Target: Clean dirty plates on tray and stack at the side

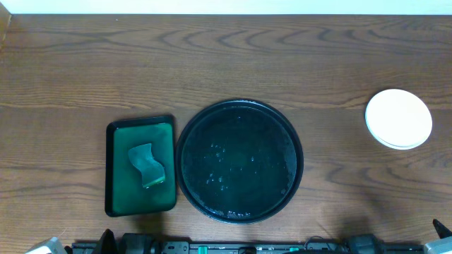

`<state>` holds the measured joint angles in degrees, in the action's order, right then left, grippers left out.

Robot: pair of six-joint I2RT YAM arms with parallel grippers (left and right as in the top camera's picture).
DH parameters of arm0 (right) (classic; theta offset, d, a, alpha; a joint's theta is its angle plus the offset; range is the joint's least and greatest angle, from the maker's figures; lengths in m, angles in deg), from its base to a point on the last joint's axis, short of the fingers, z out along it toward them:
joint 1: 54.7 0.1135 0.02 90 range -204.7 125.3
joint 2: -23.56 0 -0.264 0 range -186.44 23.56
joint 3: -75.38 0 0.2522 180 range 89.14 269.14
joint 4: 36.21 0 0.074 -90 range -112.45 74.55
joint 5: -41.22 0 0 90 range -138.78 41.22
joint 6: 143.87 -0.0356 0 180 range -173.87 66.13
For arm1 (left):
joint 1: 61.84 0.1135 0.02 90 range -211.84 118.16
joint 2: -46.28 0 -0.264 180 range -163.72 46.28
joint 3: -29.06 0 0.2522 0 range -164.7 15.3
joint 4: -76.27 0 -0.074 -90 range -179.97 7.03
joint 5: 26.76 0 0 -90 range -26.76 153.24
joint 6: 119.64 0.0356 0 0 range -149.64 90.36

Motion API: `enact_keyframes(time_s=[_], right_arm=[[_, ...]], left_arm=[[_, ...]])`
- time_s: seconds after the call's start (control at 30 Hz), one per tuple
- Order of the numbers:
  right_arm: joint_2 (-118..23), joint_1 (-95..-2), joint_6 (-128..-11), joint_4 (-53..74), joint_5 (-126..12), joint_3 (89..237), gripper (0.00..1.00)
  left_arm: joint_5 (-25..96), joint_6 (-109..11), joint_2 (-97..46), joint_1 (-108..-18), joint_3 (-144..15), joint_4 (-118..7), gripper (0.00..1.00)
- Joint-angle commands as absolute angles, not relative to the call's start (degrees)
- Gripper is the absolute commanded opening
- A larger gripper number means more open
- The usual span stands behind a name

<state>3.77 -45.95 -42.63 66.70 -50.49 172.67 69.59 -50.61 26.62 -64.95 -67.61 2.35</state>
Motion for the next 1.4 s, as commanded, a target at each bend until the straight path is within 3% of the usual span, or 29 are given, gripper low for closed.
enact_keyframes(time_s=[0.0, 0.5, 1.0, 1.37], right_arm=[[3.79, -45.27, -42.58, 66.72, -50.80, 172.71, 0.99], [3.79, -45.27, -66.34, 67.48, -50.78, 172.71, 0.99], [3.79, -45.27, -44.90, 64.62, -46.36, 171.95, 0.99], [4.01, -45.32, -43.52, 43.79, -49.84, 154.86, 0.99]], left_arm=[[69.46, -50.91, 26.62, -65.15, -67.92, 6.81, 0.83], [69.46, -50.91, 26.62, -65.15, -67.92, 6.81, 0.84], [69.46, -50.91, 26.62, -65.15, -67.92, 6.81, 0.84], [69.46, -50.91, 26.62, -65.15, -67.92, 6.81, 0.84]])
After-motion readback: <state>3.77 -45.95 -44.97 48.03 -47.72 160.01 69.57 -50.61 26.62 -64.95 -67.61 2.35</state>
